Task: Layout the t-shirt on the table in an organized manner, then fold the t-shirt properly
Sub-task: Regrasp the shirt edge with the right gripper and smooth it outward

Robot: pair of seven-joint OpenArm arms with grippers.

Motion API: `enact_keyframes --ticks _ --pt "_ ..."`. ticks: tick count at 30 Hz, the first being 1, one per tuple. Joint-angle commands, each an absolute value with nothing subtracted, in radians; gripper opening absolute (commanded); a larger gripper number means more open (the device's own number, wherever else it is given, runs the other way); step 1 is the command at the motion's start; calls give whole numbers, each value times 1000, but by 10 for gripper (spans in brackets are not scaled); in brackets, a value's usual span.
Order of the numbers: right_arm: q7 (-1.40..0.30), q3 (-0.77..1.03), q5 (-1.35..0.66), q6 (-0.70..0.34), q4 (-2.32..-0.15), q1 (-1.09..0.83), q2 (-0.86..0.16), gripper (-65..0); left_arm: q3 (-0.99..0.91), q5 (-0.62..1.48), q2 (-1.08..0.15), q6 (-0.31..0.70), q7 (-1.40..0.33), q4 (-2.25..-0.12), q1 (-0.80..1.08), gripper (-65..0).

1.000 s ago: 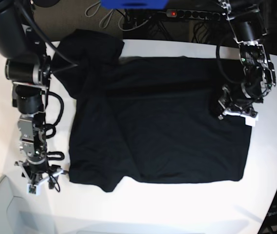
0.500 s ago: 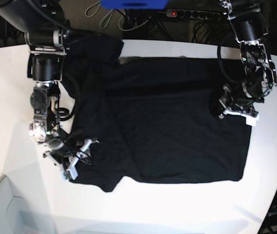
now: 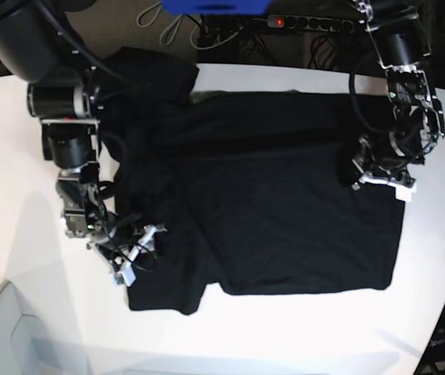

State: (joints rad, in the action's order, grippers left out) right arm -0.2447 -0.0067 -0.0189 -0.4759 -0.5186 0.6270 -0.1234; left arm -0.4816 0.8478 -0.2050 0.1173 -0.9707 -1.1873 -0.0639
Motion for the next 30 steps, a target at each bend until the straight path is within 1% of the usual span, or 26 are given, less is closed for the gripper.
enact_keyframes --ticks 1,2,5,9,11,12,15,18,20,22,26,30 --pt "-252 -7 1 -464 -469 665 -137 -318 -481 800 -219 96 -993 -1190 -61 -510" --pt "-206 -7 1 -455 -418 690 -139 -318 -481 800 -219 96 -993 -1190 -61 -510" --pt "-87 -8 2 -349 -325 733 -160 -316 -481 802 -219 96 -995 -1190 -59 -510" --pt "48 -24 2 -186 -315 748 -174 -317 -481 808 -240 97 -997 -1190 -59 -510" --pt "101 -35 2 -128 -315 750 -191 -315 -481 808 -243 97 -998 -1190 -59 -510" --pt "133 -35 1 -108 -315 754 -193 -314 -481 808 -243 97 -998 -1190 -59 -510" --pt "217 -35 1 -102 -317 757 -196 -314 -481 809 -265 97 -1001 -1199 -61 -510" --pt "240 -35 1 -104 -321 759 -196 -314 -483 811 -269 97 -1001 -1250 -61 -510" --pt "211 -35 1 -143 -381 743 -196 -315 -483 811 -271 97 -1001 -1303 -61 -510" --pt "147 -35 1 -189 -473 693 -197 -316 -483 811 -272 97 -1001 -1357 -61 -510" --pt "-74 -31 -1 -268 -814 544 -193 -318 -483 811 -272 97 -1003 -1435 -65 -510" --pt "-323 -30 -1 -285 -1208 374 -148 -319 -483 809 -271 97 -997 -1455 -68 -510"
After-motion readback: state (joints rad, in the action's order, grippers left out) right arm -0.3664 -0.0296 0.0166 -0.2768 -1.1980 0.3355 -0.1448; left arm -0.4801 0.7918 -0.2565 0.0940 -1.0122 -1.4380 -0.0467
